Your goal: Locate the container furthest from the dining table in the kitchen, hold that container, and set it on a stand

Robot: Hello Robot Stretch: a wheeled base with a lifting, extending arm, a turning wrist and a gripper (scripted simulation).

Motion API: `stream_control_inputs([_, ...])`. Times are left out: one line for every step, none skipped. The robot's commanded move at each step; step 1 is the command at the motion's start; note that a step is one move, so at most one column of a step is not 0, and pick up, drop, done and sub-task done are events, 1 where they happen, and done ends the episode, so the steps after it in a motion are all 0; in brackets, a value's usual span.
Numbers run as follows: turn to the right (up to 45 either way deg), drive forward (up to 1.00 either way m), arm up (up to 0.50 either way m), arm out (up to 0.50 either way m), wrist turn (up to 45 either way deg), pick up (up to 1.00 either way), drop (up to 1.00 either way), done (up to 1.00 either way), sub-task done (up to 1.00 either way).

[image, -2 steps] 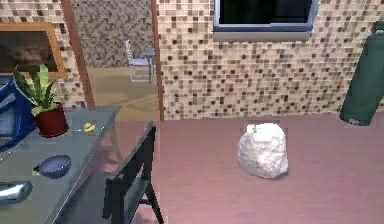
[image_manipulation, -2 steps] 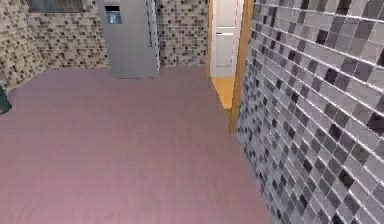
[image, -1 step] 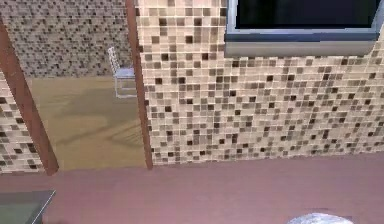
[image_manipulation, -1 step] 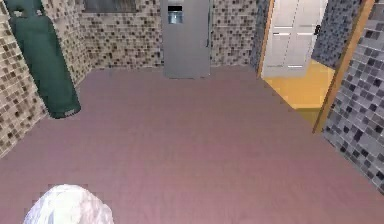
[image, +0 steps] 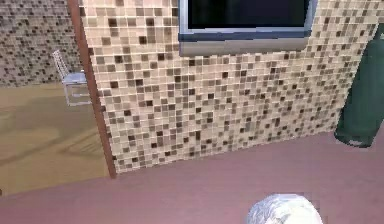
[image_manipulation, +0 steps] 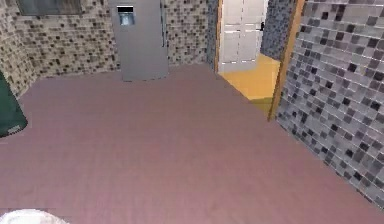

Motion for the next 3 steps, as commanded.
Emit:
stream_control_inputs([0.0, 0.20, 0.00, 0.00, 0.0, 0.00, 0.00, 0.00, 0.00])
stream_control_inputs([-36.0, 0.00, 0.00, 0.00, 0.0, 0.00, 0.00, 0.00, 0.00])
stream_control_inputs([0.0, 0.80, 0.00, 0.00, 0.0, 0.00, 0.00, 0.00, 0.00])
